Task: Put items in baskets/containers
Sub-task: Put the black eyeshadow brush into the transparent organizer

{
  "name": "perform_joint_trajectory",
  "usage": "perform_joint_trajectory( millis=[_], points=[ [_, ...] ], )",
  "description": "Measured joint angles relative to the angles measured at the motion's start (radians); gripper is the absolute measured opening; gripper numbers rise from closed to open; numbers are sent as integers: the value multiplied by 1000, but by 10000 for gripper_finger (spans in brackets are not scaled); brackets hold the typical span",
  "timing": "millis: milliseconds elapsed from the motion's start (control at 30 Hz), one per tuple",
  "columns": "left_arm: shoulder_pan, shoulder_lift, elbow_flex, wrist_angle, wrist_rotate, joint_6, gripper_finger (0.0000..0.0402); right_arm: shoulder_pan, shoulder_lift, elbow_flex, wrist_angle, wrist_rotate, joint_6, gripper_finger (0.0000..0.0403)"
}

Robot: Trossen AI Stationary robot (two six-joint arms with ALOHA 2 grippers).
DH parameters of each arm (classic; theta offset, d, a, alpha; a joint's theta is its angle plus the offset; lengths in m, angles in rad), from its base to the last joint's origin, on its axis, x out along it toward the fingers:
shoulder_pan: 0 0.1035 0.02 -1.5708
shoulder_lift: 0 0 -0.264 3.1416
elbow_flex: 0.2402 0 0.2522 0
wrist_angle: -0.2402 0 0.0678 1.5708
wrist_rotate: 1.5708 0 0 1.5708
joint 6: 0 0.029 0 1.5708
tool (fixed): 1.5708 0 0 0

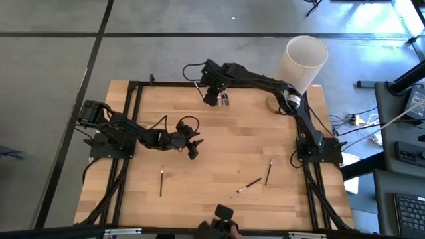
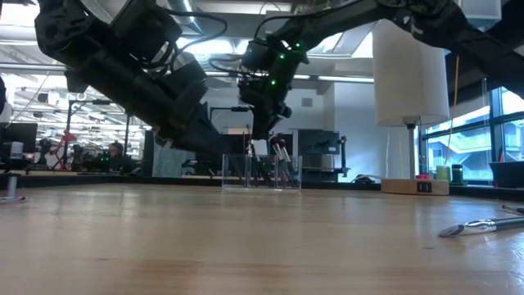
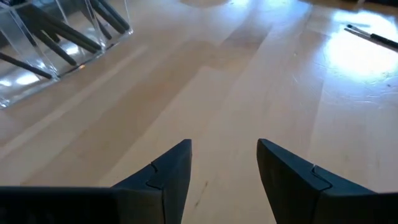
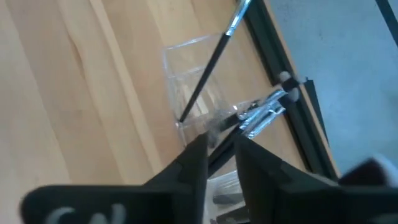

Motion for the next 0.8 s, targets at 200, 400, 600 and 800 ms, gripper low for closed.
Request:
perform_joint_trajectory(
  millis=[200,400,600,800],
  points=[
    [18,-14,0,8,-5,20,169,-3,-5,30,-36,104,13,165],
    [6,-152,0,-208,-3,8,158,2,-23,105,-160,254,35,189],
    [-55,-386,0,-642,-116,-185,140,37,-112,105,-195,218,60,167],
    [-189,-524,0,-1030,-145,-534,121,137,-231,-95,21,128,139,146]
  ],
)
